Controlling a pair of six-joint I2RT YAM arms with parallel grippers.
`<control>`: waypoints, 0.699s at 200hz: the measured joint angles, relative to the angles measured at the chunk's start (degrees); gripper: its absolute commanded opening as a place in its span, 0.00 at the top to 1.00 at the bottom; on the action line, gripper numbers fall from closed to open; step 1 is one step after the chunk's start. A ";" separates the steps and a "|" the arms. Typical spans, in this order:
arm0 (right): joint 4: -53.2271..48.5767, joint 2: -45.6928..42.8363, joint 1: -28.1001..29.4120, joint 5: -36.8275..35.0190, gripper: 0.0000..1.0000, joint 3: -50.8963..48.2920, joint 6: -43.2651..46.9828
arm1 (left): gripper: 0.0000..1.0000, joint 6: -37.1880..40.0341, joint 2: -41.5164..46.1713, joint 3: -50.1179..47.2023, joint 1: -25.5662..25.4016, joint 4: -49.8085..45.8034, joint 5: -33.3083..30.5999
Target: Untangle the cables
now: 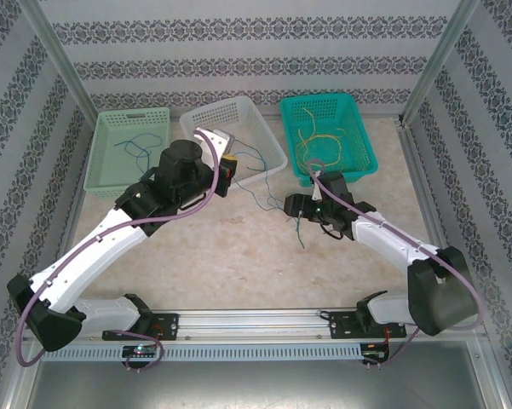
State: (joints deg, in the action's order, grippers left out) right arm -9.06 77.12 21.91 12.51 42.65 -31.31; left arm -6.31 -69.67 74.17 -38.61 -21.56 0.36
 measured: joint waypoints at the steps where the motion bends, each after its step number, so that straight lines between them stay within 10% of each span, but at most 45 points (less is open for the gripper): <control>1: 0.11 0.09 0.00 0.07 0.24 0.00 0.02 | 1.00 -0.02 0.04 -0.04 0.00 0.02 0.02; 140: 2.21 6.75 4.98 8.37 0.54 -0.44 3.98 | 1.00 -3.39 0.31 -1.99 3.82 -0.68 -2.03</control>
State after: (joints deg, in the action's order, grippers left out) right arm -6.85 83.88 26.89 20.88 42.22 -27.33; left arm -9.69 -69.36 72.18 -34.79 -22.24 -1.67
